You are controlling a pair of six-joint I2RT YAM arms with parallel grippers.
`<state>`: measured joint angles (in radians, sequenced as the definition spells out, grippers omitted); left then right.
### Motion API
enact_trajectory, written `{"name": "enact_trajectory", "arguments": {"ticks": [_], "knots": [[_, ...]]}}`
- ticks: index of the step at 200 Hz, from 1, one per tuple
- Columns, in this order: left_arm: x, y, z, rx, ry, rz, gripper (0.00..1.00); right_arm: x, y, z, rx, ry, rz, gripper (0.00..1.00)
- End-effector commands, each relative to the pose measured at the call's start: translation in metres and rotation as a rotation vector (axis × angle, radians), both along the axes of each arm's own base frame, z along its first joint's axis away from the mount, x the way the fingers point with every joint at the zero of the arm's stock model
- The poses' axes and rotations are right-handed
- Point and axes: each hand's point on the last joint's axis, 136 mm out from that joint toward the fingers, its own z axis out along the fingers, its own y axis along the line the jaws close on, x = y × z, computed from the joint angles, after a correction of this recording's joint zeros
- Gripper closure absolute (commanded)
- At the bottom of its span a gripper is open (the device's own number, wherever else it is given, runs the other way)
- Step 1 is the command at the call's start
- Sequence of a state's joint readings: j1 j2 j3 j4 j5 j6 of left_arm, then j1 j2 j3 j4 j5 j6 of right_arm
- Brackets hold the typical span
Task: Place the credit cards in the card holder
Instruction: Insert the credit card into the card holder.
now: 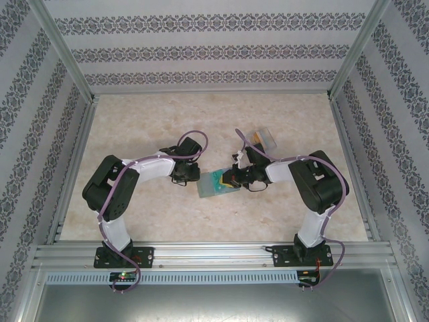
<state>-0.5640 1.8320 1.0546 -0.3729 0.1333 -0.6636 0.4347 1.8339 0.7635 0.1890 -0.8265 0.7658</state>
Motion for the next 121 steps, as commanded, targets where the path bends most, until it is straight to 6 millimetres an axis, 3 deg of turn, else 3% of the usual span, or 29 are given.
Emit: {"name": "enact_trajectory", "arguments": {"ticks": [1,88,121], "knots": [[-0.055,-0.06,-0.046,-0.172,0.201,-0.153,0.79,-0.018,0.011,-0.022,-0.018,0.057,0.018,0.97],[-0.044,-0.035,-0.055,-0.024,0.17,-0.128,0.77,-0.025,0.01,-0.012,-0.016,0.061,0.037,0.91],[-0.041,-0.034,-0.061,-0.004,0.175,-0.132,0.77,-0.029,0.006,-0.018,-0.031,0.072,0.043,0.92]]}}
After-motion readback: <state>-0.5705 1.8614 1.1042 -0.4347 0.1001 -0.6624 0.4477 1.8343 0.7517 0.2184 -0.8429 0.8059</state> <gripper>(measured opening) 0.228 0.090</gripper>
